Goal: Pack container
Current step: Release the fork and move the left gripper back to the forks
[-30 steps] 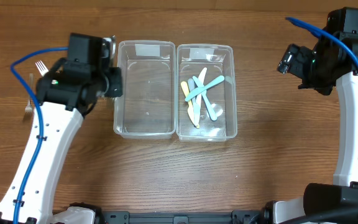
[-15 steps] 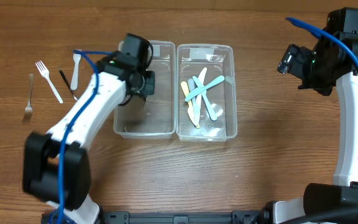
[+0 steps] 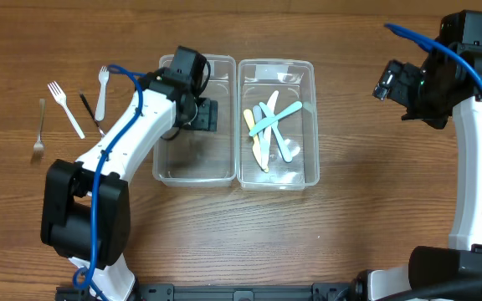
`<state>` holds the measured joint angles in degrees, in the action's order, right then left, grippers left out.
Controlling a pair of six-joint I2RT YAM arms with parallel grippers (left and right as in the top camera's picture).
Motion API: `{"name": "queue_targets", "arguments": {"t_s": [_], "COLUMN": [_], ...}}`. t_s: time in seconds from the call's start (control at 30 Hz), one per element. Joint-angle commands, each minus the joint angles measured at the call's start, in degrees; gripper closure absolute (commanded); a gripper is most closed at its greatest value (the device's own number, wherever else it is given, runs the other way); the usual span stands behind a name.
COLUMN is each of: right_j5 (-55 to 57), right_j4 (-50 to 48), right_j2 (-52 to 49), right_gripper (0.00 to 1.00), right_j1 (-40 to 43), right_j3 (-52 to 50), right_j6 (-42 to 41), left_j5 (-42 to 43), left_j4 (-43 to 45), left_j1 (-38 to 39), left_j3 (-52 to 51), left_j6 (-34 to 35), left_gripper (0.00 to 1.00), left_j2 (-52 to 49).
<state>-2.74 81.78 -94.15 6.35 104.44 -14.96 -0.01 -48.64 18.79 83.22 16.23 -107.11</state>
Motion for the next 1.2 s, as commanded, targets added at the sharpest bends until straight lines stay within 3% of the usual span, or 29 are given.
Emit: {"name": "queue_targets", "arguments": {"t_s": [0.0, 0.1, 0.2, 0.4, 0.67, 1.17], "right_j5": [0.0, 0.0, 0.0, 0.0, 0.0, 0.0], "right_j4": [-0.2, -0.2, -0.3, -0.3, -0.3, -0.2], "right_j2": [0.2, 0.2, 0.2, 0.2, 0.2, 0.2], "right_gripper": [0.07, 0.07, 0.07, 0.07, 0.07, 0.07], "right_j1": [0.0, 0.0, 0.0, 0.0, 0.0, 0.0], "right_j3": [-0.2, -0.2, -0.2, -0.2, -0.2, -0.2], "right_j6": [0.2, 0.2, 0.2, 0.2, 0.2, 0.2], "left_j5": [-4.5, -10.4, -15.1, -13.2, -8.0, -3.1], "left_j4": [-5.4, -12.2, -18.2, -23.5, -22.7, -18.6], "left_j1": [-0.2, -1.1, -4.1, -15.7, -23.6, -25.1], "left_j3": [11.6, 20.3, 26.8, 27.8, 22.7, 20.0], "left_j6": [-1.7, -1.3, 1.5, 9.4, 10.4, 9.9], "left_gripper": [0.08, 0.00, 0.00, 0.00, 0.00, 0.00], "left_j2": [2.4, 5.2, 9.4, 12.9, 6.9, -11.9]}}
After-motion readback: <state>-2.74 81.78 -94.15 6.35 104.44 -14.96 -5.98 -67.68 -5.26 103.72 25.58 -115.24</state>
